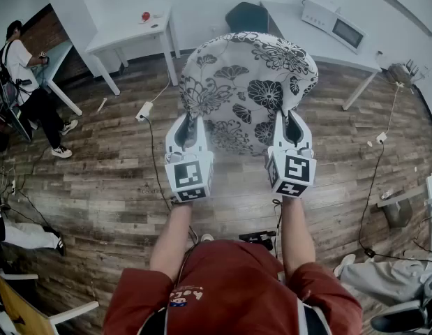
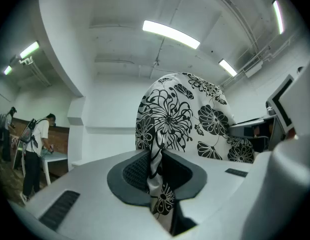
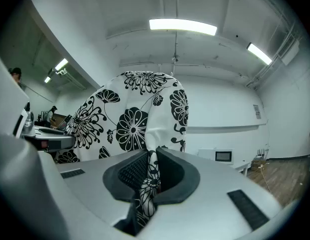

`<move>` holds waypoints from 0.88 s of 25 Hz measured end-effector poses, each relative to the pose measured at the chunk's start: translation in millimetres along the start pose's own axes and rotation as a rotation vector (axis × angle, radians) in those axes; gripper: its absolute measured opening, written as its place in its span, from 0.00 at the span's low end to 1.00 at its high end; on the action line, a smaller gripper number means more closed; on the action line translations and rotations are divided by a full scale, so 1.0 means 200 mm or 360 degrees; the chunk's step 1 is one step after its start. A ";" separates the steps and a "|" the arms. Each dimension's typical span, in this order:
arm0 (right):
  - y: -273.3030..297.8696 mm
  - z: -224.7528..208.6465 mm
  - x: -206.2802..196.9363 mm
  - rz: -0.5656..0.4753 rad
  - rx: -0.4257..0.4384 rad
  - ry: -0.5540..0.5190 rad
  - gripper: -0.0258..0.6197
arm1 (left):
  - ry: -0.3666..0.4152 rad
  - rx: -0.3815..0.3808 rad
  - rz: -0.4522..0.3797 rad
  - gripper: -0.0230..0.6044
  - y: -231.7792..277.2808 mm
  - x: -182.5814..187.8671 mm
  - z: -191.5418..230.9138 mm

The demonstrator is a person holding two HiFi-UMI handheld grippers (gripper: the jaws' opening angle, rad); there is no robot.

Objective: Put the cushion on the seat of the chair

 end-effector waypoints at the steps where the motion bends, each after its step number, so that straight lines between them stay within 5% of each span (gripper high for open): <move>1: 0.00 0.01 0.00 0.0004 0.0007 0.0003 0.12 | -0.0007 0.0005 0.0007 0.13 -0.01 0.00 0.00; 22: -0.03 0.03 -0.01 0.0066 0.0007 0.0070 0.12 | 0.0044 -0.0037 0.0026 0.13 -0.03 0.09 0.03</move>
Point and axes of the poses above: the fingertips, and each gripper's own axes: y forward along the fingers, z to its left, x out of its top, the point moved 3 cm from there along -y, backward along the fingers, and after that the axes turned 10 degrees about -z, right-handed, at the moved point
